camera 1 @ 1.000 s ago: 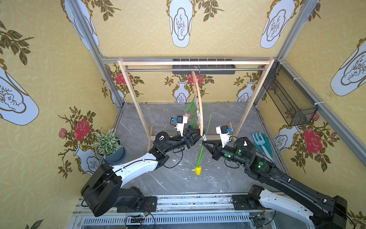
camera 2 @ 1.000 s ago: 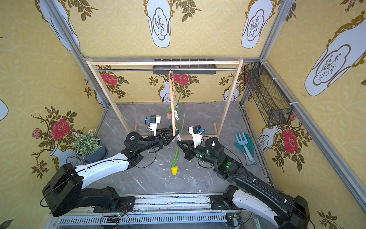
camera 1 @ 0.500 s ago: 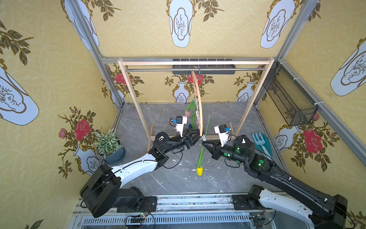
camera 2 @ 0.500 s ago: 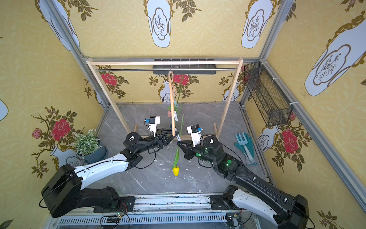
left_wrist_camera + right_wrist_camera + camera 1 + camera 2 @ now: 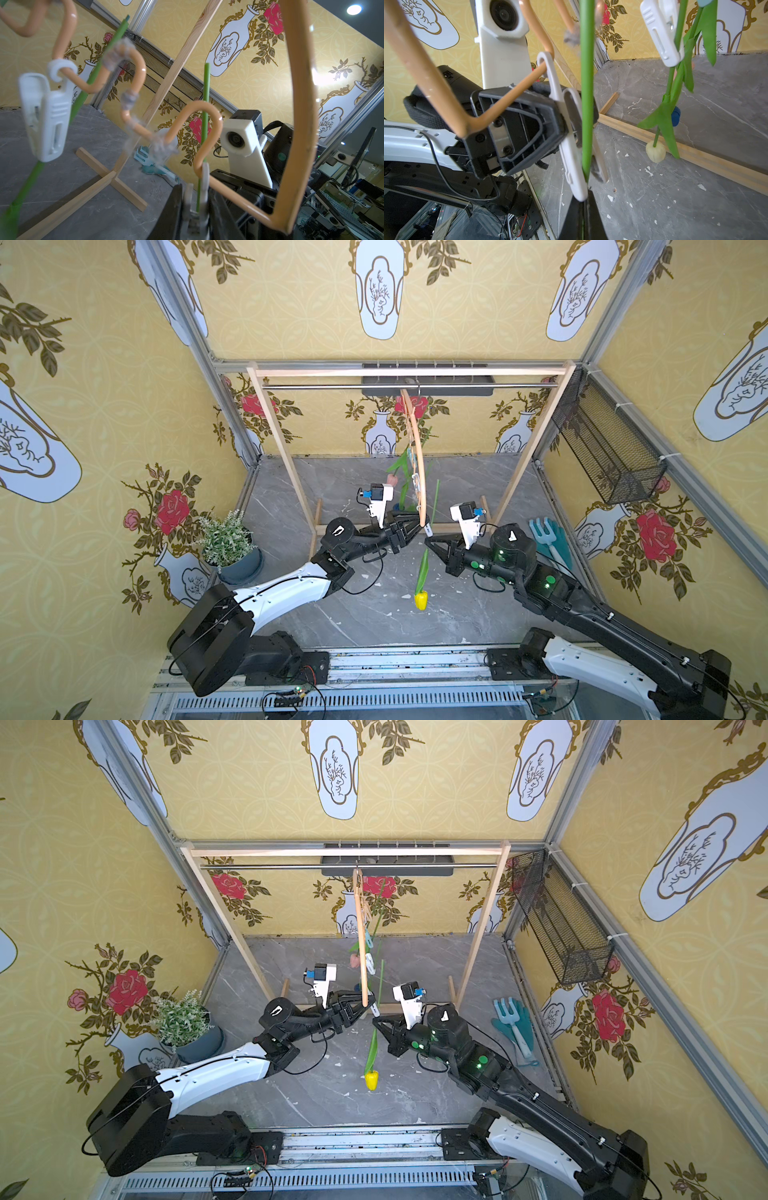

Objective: Dry the flowers on a clothes hanger
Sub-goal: Clamp the flower onto the hanger.

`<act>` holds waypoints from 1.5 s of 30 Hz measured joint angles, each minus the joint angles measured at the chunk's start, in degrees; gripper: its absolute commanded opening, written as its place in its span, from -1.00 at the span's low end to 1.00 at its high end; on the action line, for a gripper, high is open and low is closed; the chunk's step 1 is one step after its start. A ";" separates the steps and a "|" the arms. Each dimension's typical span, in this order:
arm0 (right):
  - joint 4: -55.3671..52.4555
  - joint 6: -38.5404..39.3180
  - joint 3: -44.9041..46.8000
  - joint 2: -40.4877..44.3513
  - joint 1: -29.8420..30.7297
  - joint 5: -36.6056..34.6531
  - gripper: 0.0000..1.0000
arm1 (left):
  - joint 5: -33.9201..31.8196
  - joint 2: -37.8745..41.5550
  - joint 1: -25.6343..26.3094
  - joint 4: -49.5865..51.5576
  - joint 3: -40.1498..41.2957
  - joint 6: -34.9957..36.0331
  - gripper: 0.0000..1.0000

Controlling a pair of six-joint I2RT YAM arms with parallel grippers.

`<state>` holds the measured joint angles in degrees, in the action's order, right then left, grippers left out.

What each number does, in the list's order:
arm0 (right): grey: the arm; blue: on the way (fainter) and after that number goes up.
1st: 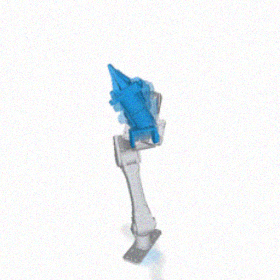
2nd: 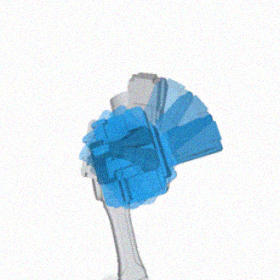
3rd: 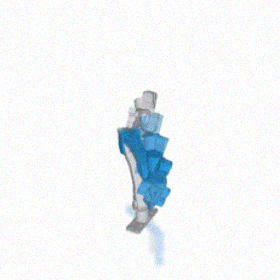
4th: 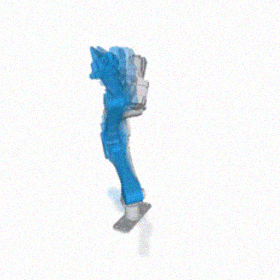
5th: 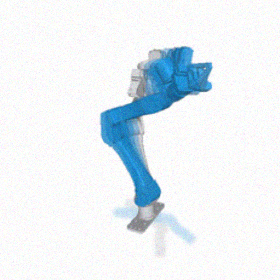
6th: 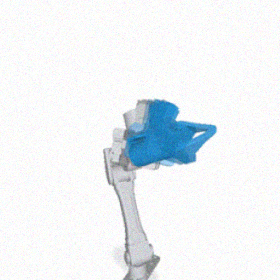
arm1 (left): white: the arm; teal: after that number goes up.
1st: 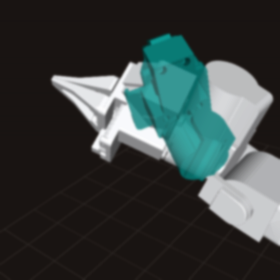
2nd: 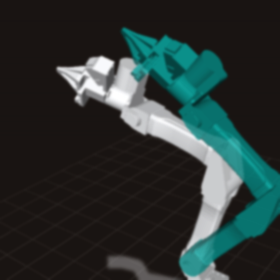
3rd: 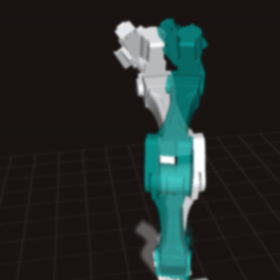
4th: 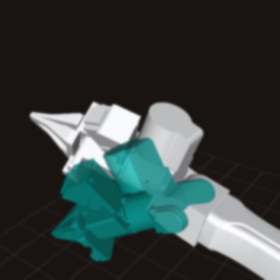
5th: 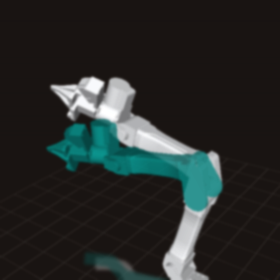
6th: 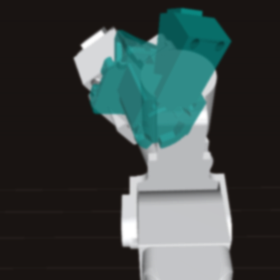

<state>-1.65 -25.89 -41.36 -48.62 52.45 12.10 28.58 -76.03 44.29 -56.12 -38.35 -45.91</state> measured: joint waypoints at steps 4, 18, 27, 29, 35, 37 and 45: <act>-0.09 0.00 0.00 0.00 0.00 0.50 -1.00 | -0.20 0.00 0.20 -0.13 0.22 0.00 -0.28; -0.07 0.02 0.20 1.01 0.04 1.60 -1.00 | -0.52 0.37 0.31 0.02 1.62 0.44 0.10; 0.13 0.20 0.28 1.05 0.04 2.19 -1.00 | -1.36 1.75 0.35 0.22 2.51 0.85 0.16; 0.15 0.20 0.28 0.94 0.04 2.19 -1.00 | -1.33 1.75 0.35 0.24 2.51 0.87 0.19; 0.22 0.22 0.26 0.57 0.04 2.25 -1.00 | -1.09 2.73 0.35 0.68 2.80 1.05 0.28; 0.20 0.24 0.09 0.42 0.04 2.29 -1.00 | -0.87 3.43 0.35 0.85 2.97 1.33 0.29; 0.22 0.37 -0.07 0.26 0.04 2.36 -1.00 | -0.20 5.49 0.35 3.34 3.39 3.54 0.30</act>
<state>-1.43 -25.52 -41.43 -48.36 52.49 14.46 28.38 -70.54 44.64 -52.77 -34.96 -42.37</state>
